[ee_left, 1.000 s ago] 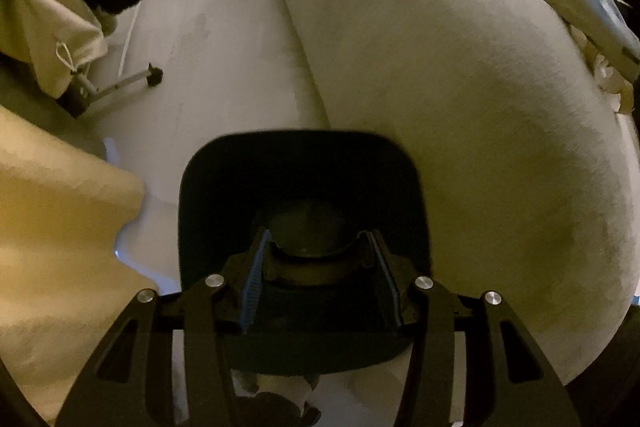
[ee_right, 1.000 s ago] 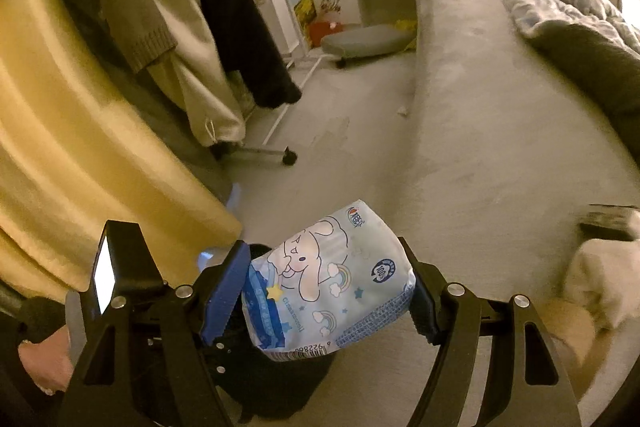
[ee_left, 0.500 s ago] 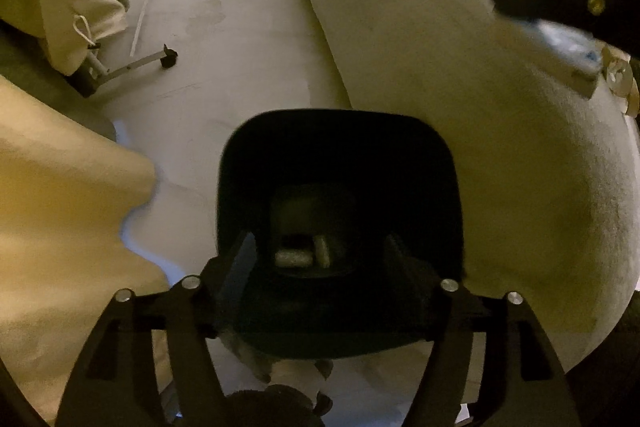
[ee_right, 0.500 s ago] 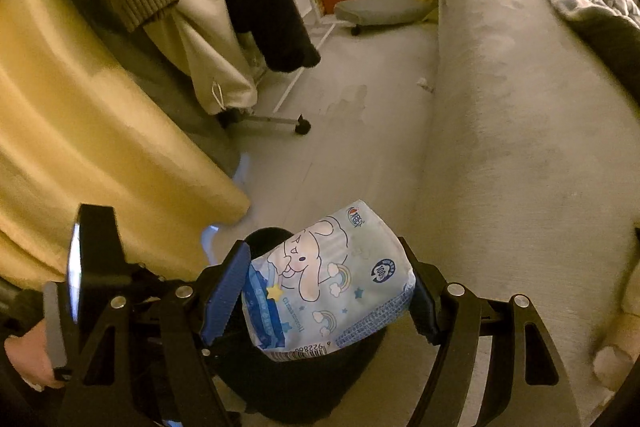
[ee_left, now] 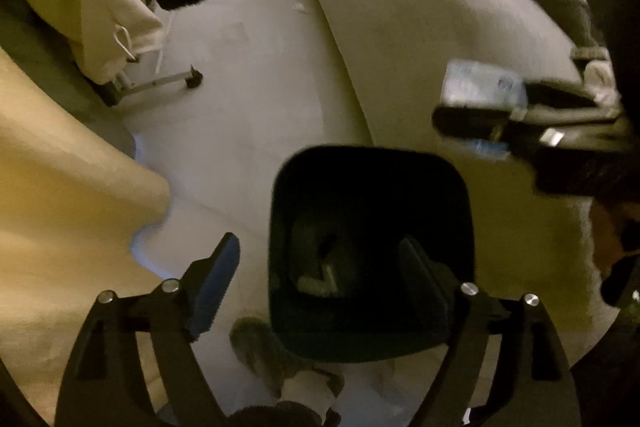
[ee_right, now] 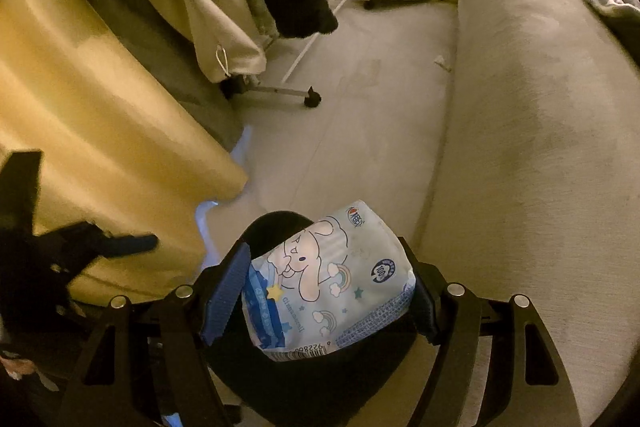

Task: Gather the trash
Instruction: 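Lower the diaper pack into the black bin and open the right tool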

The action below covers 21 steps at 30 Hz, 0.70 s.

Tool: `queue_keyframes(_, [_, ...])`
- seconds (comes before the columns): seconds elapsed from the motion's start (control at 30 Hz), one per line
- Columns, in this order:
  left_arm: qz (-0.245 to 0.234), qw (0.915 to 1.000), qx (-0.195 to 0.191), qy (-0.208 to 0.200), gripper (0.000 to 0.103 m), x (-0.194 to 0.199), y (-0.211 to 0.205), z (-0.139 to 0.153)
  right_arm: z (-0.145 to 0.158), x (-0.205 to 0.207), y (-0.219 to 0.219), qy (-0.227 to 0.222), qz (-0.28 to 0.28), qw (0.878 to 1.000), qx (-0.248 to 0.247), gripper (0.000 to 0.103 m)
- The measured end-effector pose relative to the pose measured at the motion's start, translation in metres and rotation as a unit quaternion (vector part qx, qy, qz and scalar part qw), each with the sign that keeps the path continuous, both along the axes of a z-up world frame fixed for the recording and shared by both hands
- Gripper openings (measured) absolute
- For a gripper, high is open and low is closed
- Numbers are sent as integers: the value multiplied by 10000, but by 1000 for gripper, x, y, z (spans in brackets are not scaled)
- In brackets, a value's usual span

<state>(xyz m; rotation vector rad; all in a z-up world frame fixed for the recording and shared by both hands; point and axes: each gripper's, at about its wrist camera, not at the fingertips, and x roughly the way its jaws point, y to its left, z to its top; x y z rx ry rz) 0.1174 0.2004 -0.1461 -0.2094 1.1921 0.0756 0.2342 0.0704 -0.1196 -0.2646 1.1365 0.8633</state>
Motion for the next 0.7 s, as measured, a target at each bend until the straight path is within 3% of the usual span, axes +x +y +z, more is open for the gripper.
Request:
queue_keyframes(0.13, [167,9976,303,-607,87,-4,10,22,-10,-4,6,54,53,9999,-96,73])
queue_keyframes(0.4, [310,9806,1042,-1630,92,-15,23,57,-31,-19,20,133,189,9994,-251,73])
queue_keyframes(0.57, [582,9728,998,-2007,92,-16,39,75,-49,-34,27,139,369,9979,-508,73])
queue_keyframes(0.7, [529,9680,997,-2240,95,-19,39,89,-63,-45,30,185,480,9962,-706,73])
